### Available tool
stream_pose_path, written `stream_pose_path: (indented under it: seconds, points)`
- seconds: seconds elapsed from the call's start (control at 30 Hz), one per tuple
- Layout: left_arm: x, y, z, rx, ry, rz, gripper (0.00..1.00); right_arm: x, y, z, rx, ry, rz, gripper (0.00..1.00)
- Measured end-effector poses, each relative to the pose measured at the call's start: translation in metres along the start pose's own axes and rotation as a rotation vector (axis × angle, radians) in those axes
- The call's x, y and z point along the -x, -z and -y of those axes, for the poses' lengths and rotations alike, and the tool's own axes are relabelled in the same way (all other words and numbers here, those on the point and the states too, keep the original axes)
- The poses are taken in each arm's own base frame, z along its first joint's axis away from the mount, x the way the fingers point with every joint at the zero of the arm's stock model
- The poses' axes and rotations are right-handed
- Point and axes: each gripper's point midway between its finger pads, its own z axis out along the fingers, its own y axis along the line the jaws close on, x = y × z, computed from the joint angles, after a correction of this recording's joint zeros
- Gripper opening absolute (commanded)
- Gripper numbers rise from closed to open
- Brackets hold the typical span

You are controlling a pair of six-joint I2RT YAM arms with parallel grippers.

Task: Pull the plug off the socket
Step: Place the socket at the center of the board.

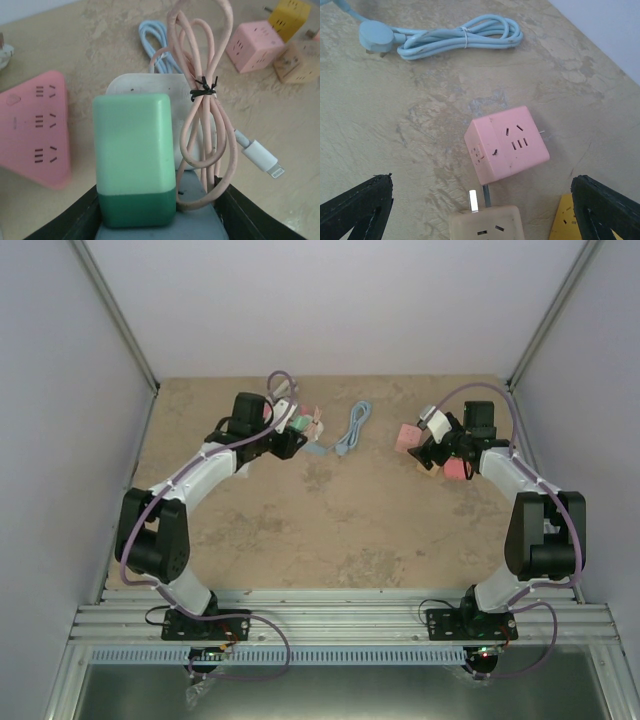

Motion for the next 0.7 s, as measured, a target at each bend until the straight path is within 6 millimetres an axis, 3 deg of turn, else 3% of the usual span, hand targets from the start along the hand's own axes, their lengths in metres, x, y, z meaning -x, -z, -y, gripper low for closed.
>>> stream_pose_path:
  seconds: [0.13, 0.33, 0.7]
  points:
    - [-0.015, -0.003, -0.003, 0.015, -0.022, -0.034, 0.16, 0.0, 0.0, 0.0, 0.0, 0.0, 0.0, 0.98]
    - [-0.021, -0.005, -0.003, 0.016, -0.069, -0.051, 0.24, 0.0, 0.0, 0.0, 0.0, 0.0, 0.0, 0.98]
    - [-0.048, -0.005, -0.001, 0.009, -0.135, -0.118, 0.33, 0.0, 0.0, 0.0, 0.001, 0.0, 0.001, 0.98]
